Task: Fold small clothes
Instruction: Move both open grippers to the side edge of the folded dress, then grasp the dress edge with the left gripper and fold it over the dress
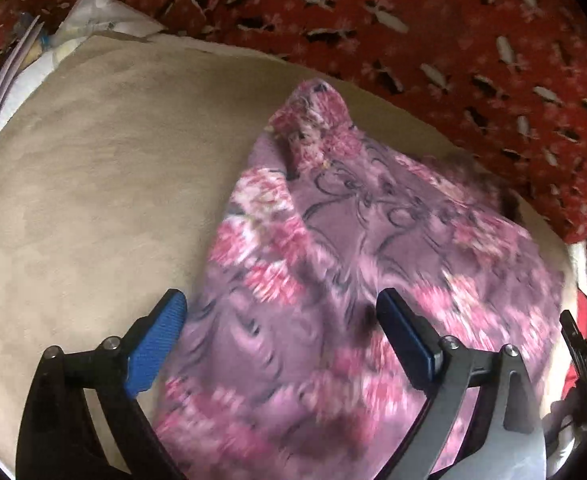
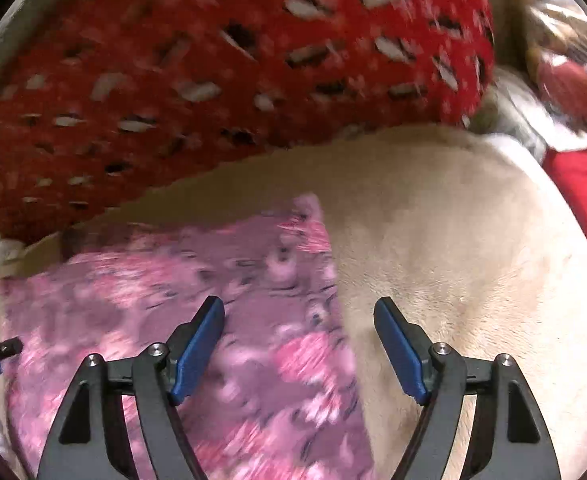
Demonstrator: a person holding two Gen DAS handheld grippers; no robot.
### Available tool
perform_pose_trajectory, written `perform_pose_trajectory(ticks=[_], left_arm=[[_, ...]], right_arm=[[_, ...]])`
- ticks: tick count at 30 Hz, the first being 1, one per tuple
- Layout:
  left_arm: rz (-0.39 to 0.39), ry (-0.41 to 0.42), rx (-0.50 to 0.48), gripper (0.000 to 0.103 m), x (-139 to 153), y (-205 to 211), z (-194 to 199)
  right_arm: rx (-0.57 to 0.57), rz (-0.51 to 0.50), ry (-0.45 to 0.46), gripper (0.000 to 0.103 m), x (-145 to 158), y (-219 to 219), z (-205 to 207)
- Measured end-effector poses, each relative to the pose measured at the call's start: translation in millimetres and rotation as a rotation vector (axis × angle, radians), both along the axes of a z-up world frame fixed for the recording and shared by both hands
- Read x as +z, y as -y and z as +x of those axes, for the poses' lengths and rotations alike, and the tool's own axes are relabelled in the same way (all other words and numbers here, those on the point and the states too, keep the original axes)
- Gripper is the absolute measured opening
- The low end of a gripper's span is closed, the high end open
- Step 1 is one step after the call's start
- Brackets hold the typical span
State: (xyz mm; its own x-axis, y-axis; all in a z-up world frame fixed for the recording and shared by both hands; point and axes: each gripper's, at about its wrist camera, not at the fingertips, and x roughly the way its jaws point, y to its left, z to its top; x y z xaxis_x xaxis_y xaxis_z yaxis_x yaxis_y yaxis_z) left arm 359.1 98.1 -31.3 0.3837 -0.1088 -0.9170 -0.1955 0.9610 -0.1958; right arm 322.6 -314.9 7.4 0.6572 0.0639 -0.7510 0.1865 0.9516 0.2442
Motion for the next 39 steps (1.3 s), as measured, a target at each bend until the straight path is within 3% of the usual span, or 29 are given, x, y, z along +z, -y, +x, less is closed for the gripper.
perform_pose_trajectory(ticks=[6, 10, 14, 16, 19, 23, 24, 25, 26, 27, 28, 31, 34, 36, 39], left_arm=[[-0.081, 0.014, 0.042, 0.096, 15, -41, -27], [-0.157, -0.019, 0.065, 0.096, 12, -59, -31], [-0.171, -0.089, 0.04, 0.096, -3, -63, -32], [-0.193, -0.126, 0.021, 0.096, -14, -58, -35], [-0.118, -0.125, -0.05, 0.102, -18, -40, -38], [-0.082, -0.143, -0.185, 0.102, -19, -8, -46], [-0.089, -0.142, -0.195, 0.098, -19, -5, -47], [-0.108, -0.142, -0.205, 0.08, -17, -3, -48], [-0.145, -0.139, -0.216, 0.07, -14, -2, -50], [-0.141, -0.133, -0.214, 0.06, -11, 0, -51], [-0.135, -0.128, -0.217, 0.043, -9, 1, -52], [-0.143, -0.105, -0.228, 0.018, 2, 3, -58], [-0.183, -0.06, -0.215, 0.014, 16, 3, -64], [-0.278, -0.025, -0.204, 0.014, 28, 5, -69], [-0.347, 0.029, -0.221, 0.014, 51, 21, -65]], right_arm=[[0.185, 0.029, 0.049, 0.08, 8, -54, -37], [0.202, 0.018, 0.02, 0.081, -10, -80, -32], [0.207, -0.158, 0.038, 0.087, -25, -101, -29], [0.196, -0.186, 0.042, 0.088, -27, -107, -30], [0.196, -0.156, 0.053, 0.089, -27, -103, -31], [0.194, -0.16, 0.072, 0.089, -29, -103, -31], [0.194, -0.157, 0.076, 0.089, -29, -103, -31], [0.194, -0.154, 0.077, 0.089, -29, -103, -31], [0.198, -0.152, 0.075, 0.089, -28, -103, -32], [0.198, -0.151, 0.075, 0.09, -28, -103, -32], [0.197, -0.15, 0.077, 0.09, -28, -102, -34], [0.197, -0.148, 0.079, 0.09, -28, -102, -35], [0.198, -0.142, 0.08, 0.09, -28, -100, -37], [0.201, -0.141, 0.078, 0.09, -28, -101, -35], [0.203, -0.133, 0.08, 0.09, -27, -100, -35]])
